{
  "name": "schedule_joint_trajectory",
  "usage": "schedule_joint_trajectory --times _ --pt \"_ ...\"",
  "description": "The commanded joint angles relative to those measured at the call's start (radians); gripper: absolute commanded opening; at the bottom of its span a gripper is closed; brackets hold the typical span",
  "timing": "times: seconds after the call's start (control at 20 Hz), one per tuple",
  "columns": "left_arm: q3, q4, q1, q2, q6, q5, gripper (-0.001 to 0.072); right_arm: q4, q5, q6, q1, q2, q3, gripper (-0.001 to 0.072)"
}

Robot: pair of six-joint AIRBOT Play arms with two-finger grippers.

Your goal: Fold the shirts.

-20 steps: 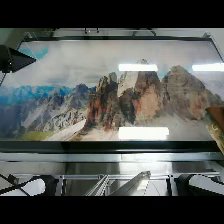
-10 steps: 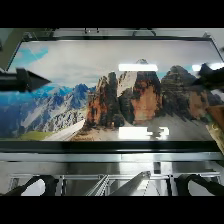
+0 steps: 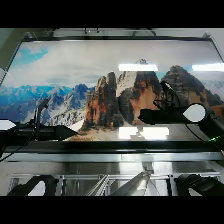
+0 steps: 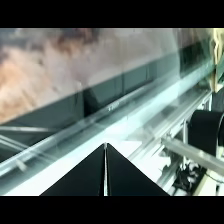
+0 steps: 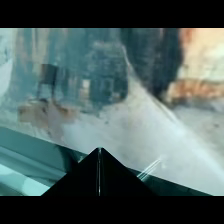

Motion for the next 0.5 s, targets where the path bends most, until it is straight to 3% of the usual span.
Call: schedule_joint_trajectory --times 0.0,0.45 --pt "-0.033 0.006 -0.026 -0.029 0.008 -0.017 0.0012 0.035 -0.015 -0.01 0.019 0.005 -0.023 0.0016" --pt "-0.033 0.004 -0.026 -0.209 0.027 -0.071 0.0012 0.035 -0.014 -0.01 0.019 0.005 -0.023 0.0016"
